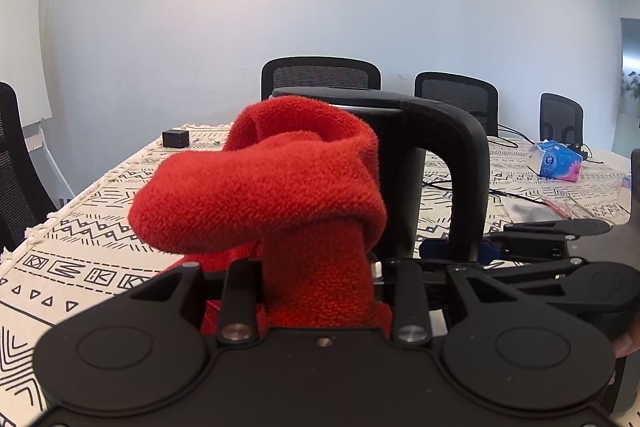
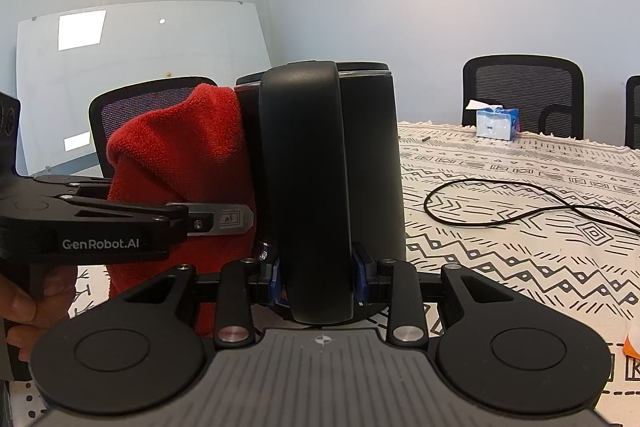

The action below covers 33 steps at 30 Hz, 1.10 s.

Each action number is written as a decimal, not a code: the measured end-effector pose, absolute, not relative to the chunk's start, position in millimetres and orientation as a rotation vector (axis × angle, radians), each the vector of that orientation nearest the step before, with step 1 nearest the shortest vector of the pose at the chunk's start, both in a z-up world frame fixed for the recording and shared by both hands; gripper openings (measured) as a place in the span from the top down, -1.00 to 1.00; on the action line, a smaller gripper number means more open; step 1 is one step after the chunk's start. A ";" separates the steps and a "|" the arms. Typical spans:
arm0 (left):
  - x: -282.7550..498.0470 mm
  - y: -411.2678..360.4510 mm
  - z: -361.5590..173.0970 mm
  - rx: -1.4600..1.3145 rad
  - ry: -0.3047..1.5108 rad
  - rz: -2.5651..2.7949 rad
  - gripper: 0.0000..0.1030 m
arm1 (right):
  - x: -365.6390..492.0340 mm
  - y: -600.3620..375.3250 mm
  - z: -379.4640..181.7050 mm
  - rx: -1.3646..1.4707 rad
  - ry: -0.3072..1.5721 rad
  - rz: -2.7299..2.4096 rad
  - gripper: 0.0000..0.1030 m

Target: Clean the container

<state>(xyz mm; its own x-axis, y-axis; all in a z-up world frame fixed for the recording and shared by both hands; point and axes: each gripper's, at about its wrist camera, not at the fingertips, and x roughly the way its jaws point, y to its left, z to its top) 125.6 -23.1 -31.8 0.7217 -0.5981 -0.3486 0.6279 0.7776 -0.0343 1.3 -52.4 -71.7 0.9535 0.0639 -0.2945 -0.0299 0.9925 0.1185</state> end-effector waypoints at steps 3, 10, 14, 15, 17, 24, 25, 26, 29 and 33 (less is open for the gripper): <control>123.6 -22.9 -24.4 0.080 0.329 -0.691 0.33 | 0.6 -51.7 -71.8 0.114 0.302 0.048 0.40; 125.9 -26.0 -31.5 0.094 0.342 -0.689 0.30 | 0.2 -51.6 -71.3 0.114 0.303 0.047 0.40; 130.1 -25.3 -34.6 0.082 0.377 -0.685 0.31 | -0.3 -51.7 -71.1 0.114 0.303 0.047 0.40; 129.7 -25.4 -32.5 0.078 0.372 -0.687 0.31 | -0.1 -51.7 -71.1 0.113 0.303 0.047 0.40; 126.6 -25.3 -26.7 0.073 0.344 -0.697 0.31 | -0.2 -51.6 -71.0 0.114 0.303 0.047 0.40; 124.9 -34.2 -32.0 0.102 0.335 -0.683 0.29 | -1.2 -51.4 -70.8 0.114 0.302 0.047 0.40; 126.5 -34.5 -35.0 0.099 0.351 -0.681 0.29 | -1.0 -51.5 -70.9 0.114 0.302 0.046 0.40; 127.5 -34.3 -36.8 0.095 0.361 -0.681 0.30 | -1.0 -51.5 -71.0 0.114 0.302 0.046 0.40; 129.3 -33.2 -34.5 0.083 0.370 -0.682 0.31 | -1.3 -51.4 -71.0 0.114 0.302 0.046 0.40; 124.8 -34.1 -26.9 0.088 0.334 -0.693 0.30 | -1.2 -51.5 -71.0 0.114 0.302 0.046 0.40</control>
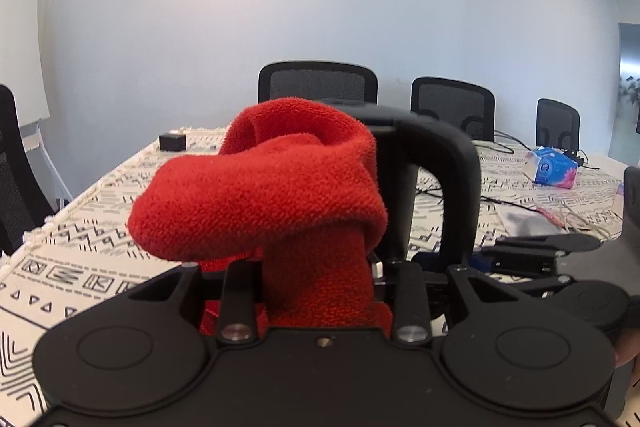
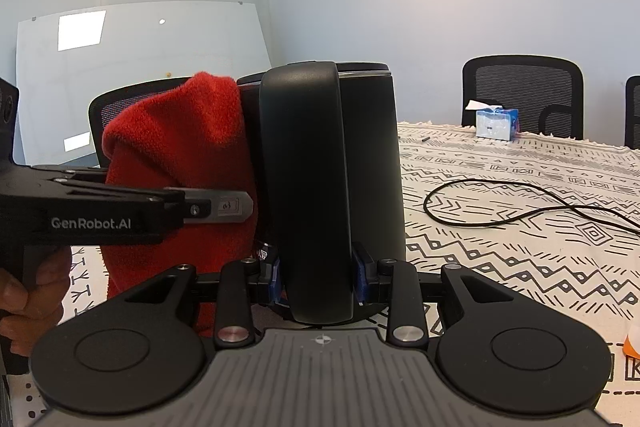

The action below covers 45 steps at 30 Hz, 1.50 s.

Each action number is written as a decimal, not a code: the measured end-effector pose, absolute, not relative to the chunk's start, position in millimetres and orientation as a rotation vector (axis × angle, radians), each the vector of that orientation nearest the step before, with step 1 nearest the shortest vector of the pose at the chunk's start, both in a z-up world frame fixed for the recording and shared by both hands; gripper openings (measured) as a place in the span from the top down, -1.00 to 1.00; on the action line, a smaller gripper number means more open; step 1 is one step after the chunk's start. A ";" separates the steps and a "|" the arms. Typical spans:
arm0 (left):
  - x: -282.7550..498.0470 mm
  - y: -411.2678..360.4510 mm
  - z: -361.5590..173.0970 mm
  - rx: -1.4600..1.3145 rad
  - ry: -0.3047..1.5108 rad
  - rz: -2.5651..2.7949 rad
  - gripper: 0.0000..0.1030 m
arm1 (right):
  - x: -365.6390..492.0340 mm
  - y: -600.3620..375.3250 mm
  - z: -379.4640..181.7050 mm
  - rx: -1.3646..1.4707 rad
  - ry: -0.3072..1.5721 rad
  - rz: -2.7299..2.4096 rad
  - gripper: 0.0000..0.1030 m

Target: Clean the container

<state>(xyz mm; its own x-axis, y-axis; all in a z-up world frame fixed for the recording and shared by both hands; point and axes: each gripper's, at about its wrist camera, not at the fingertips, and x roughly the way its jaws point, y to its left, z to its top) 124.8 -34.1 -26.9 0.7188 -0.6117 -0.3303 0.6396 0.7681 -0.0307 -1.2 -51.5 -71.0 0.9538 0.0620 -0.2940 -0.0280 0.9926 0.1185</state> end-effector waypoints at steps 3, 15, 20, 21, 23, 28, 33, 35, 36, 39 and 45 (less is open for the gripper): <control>124.0 -37.8 -30.9 0.104 0.324 -0.688 0.29 | -1.4 -51.5 -71.1 0.114 0.302 0.046 0.40; 120.9 -34.4 -28.6 0.084 0.327 -0.694 0.30 | -0.4 -51.8 -70.8 0.113 0.302 0.046 0.40; 120.7 -37.2 -39.9 0.110 0.345 -0.679 0.29 | 0.6 -52.0 -70.5 0.113 0.303 0.045 0.40; 120.9 -37.1 -41.7 0.109 0.354 -0.677 0.29 | 0.5 -51.9 -70.5 0.113 0.303 0.045 0.40; 120.4 -36.4 -42.9 0.102 0.365 -0.675 0.29 | 0.6 -52.0 -70.7 0.112 0.302 0.045 0.40; 116.1 -33.0 -33.9 0.089 0.343 -0.685 0.30 | 1.0 -52.6 -70.9 0.112 0.302 0.045 0.40; 114.3 -33.6 -35.6 0.105 0.320 -0.683 0.29 | 2.8 -53.3 -71.4 0.112 0.302 0.045 0.40; 115.0 -35.4 -40.0 0.110 0.337 -0.675 0.29 | 2.8 -52.9 -71.5 0.112 0.302 0.044 0.40; 115.3 -35.5 -41.8 0.109 0.345 -0.673 0.29 | 3.0 -52.8 -71.6 0.112 0.302 0.044 0.40; 115.9 -35.8 -40.1 0.105 0.353 -0.671 0.30 | 3.8 -53.0 -71.8 0.111 0.302 0.044 0.40; 117.8 -33.4 -29.3 0.091 0.321 -0.673 0.30 | 4.2 -53.3 -72.0 0.112 0.300 0.045 0.40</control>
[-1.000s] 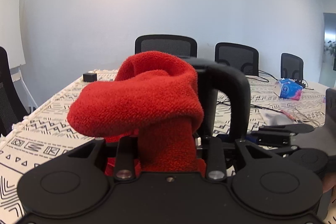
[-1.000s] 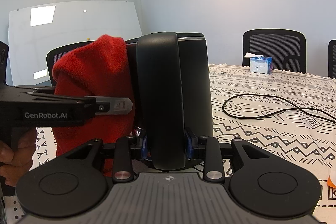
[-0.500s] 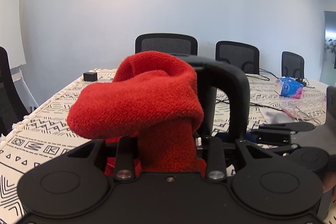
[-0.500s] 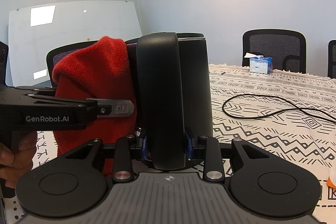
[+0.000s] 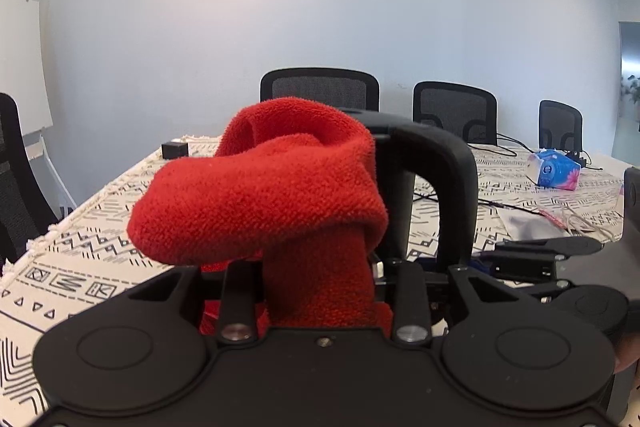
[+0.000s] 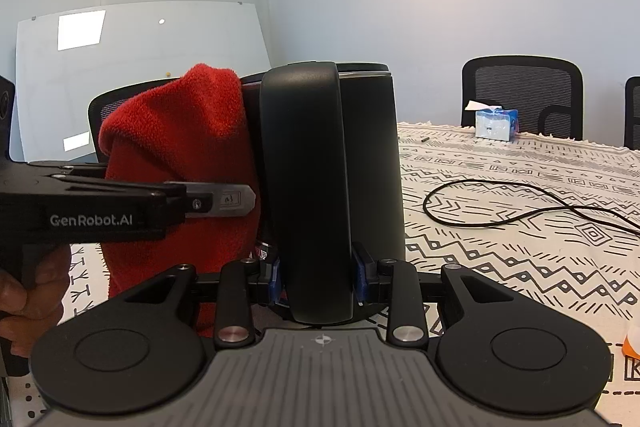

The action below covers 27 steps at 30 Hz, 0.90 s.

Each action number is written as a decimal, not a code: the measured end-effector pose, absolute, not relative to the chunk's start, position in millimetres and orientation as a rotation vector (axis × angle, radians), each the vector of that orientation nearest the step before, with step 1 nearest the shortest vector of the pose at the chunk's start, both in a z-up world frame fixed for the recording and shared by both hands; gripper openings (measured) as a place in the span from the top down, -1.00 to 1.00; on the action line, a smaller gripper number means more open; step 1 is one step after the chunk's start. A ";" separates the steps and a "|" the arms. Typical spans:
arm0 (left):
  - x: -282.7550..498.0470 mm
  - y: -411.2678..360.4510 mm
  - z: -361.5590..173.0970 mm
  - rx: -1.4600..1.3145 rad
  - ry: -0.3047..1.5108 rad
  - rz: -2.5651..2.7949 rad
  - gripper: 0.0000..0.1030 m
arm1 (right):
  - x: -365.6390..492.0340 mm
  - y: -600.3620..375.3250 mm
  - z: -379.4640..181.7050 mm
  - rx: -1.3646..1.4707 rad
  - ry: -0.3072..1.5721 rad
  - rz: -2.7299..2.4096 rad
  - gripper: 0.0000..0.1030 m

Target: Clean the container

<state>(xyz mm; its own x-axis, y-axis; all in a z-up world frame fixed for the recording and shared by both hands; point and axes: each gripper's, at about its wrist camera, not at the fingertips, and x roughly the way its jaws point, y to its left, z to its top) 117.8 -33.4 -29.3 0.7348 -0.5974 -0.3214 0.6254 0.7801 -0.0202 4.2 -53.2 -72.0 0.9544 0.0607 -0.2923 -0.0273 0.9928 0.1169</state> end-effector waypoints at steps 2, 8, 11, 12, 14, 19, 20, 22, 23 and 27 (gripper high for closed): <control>117.0 -35.5 -32.2 0.104 0.314 -0.666 0.29 | 4.3 -53.6 -72.1 0.112 0.298 0.045 0.40; 115.9 -38.2 -44.2 0.118 0.349 -0.663 0.30 | 3.1 -53.9 -71.7 0.118 0.295 0.039 0.40; 114.4 -34.2 -38.5 0.107 0.337 -0.681 0.31 | 2.5 -57.6 -71.9 0.139 0.290 0.013 0.40; 113.9 -33.1 -36.2 0.105 0.327 -0.688 0.31 | 2.4 -59.5 -72.1 0.151 0.291 0.007 0.40; 115.8 -31.1 -34.9 0.103 0.323 -0.698 0.31 | 1.9 -65.1 -72.8 0.183 0.296 -0.008 0.39; 123.0 -30.5 -46.2 0.113 0.366 -0.708 0.32 | -0.5 -74.8 -73.5 0.229 0.290 -0.109 0.39; 123.5 -28.9 -47.2 0.115 0.366 -0.711 0.32 | -1.0 -76.6 -74.0 0.241 0.289 -0.137 0.39; 127.6 -23.5 -44.9 0.106 0.362 -0.714 0.32 | -0.6 -81.1 -75.1 0.266 0.291 -0.187 0.41; 131.5 -20.5 -41.9 0.100 0.358 -0.715 0.32 | 0.1 -83.4 -75.7 0.277 0.298 -0.205 0.42; 145.6 -13.6 -35.7 0.080 0.360 -0.721 0.32 | 2.9 -91.4 -78.6 0.315 0.321 -0.230 0.44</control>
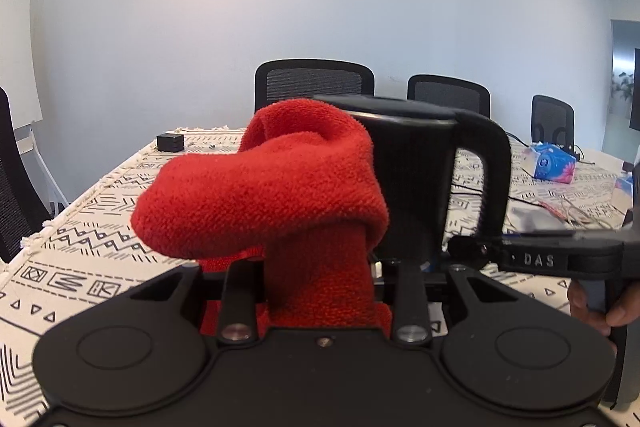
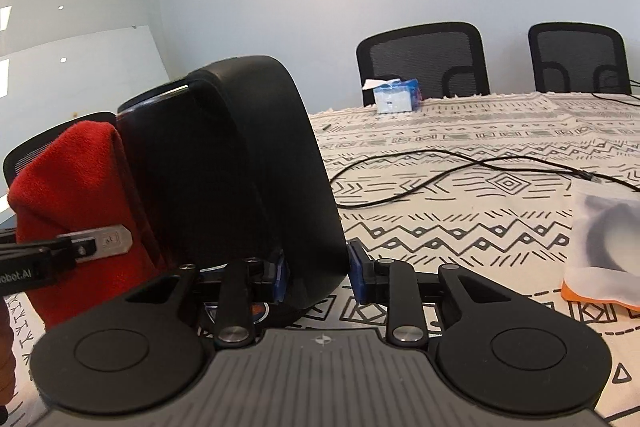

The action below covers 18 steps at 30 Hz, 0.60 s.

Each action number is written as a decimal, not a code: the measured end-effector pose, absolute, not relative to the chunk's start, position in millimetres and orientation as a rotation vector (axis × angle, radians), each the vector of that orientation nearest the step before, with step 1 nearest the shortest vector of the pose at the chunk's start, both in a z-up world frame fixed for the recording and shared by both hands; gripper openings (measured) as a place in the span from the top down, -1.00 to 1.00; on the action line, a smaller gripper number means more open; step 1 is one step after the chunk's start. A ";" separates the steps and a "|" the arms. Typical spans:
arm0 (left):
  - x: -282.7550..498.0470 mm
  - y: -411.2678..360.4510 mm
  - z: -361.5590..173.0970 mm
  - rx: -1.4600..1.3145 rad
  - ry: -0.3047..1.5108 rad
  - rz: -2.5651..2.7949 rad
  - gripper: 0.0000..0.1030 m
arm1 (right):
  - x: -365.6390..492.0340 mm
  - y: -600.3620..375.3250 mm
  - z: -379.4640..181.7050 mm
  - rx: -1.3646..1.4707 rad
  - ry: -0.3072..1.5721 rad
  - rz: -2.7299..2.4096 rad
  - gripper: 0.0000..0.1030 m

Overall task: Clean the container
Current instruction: 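Tilt the kettle with the right gripper while the left gripper wipes its side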

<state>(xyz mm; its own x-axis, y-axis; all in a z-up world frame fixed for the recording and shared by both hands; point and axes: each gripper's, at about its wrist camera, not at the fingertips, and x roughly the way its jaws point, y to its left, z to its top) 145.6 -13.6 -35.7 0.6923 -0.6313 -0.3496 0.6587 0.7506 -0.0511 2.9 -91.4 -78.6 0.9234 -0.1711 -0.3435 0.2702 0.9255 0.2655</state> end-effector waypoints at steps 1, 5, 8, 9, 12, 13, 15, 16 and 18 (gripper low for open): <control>149.3 -14.2 -37.3 0.075 0.378 -0.734 0.32 | 2.7 -91.2 -78.8 0.314 0.321 -0.231 0.44; 152.7 -23.0 -46.1 0.091 0.418 -0.781 0.32 | 1.8 -90.0 -79.6 0.314 0.322 -0.231 0.44; 152.7 -27.7 -45.7 0.134 0.416 -0.785 0.32 | 1.8 -89.2 -79.6 0.316 0.323 -0.231 0.44; 154.2 -27.9 -43.8 0.143 0.415 -0.786 0.32 | 2.3 -89.7 -79.5 0.317 0.323 -0.231 0.44; 158.5 -24.6 -33.6 0.157 0.391 -0.787 0.32 | 2.9 -90.3 -79.1 0.319 0.323 -0.229 0.44; 159.8 -23.1 -30.8 0.156 0.387 -0.793 0.32 | 3.0 -90.2 -78.9 0.319 0.323 -0.230 0.44; 162.5 -20.2 -32.3 0.136 0.397 -0.803 0.32 | 2.6 -90.4 -78.6 0.319 0.323 -0.230 0.44; 163.5 -19.9 -35.1 0.130 0.407 -0.803 0.32 | 2.5 -90.4 -78.5 0.320 0.323 -0.229 0.44; 165.4 -21.5 -43.5 0.129 0.440 -0.796 0.32 | 2.9 -91.0 -78.9 0.320 0.323 -0.229 0.44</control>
<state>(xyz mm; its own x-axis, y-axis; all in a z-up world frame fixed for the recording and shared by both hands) 165.4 -21.5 -43.5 0.6150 -0.6620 -0.4285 0.7149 0.6974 -0.0513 2.9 -91.0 -78.9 0.9234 -0.1687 -0.3448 0.2698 0.9241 0.2705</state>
